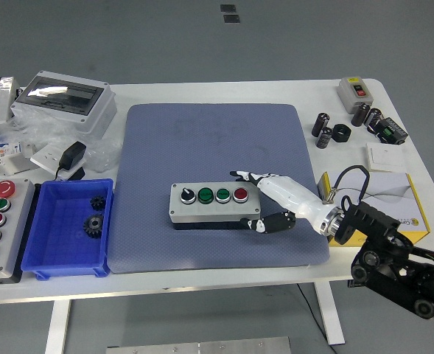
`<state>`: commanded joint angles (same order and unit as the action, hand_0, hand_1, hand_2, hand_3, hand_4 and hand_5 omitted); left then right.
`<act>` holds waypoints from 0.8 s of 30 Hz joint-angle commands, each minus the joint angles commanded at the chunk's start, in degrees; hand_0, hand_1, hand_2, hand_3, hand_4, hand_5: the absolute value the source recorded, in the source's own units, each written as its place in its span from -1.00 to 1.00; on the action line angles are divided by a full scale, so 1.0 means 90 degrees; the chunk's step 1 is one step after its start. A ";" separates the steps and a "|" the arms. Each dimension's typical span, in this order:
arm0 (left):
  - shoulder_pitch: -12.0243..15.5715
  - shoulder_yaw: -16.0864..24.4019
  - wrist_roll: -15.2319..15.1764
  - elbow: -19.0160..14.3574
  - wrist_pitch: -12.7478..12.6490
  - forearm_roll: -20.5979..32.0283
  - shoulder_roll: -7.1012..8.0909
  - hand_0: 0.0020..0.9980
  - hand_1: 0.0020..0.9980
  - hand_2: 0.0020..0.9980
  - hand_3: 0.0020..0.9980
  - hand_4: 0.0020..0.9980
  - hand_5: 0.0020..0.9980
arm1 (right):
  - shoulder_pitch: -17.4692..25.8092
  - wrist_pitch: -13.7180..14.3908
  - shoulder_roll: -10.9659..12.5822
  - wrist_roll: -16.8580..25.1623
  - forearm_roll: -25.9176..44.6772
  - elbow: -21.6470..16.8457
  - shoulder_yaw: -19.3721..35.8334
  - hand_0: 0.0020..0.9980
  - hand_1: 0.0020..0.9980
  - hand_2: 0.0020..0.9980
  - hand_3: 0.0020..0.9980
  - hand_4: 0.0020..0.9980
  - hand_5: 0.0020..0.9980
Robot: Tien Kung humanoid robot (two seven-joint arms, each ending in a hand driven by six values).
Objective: Pick up the button,place it on the desk,press the button,press the button
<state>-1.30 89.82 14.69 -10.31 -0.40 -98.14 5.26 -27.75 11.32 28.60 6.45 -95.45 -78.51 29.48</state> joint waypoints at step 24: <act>-0.0016 0.0058 -0.0036 0.0000 0.0087 -0.0118 0.0031 0.21 0.19 0.08 0.18 0.08 -0.61 | 0.0196 -0.0302 0.1120 -0.0099 0.0528 -0.1329 0.0443 0.87 0.81 0.94 1.00 0.40 -0.57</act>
<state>-1.45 90.34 14.36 -10.31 0.39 -99.20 5.54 -25.99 8.61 38.69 5.56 -90.70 -90.47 33.46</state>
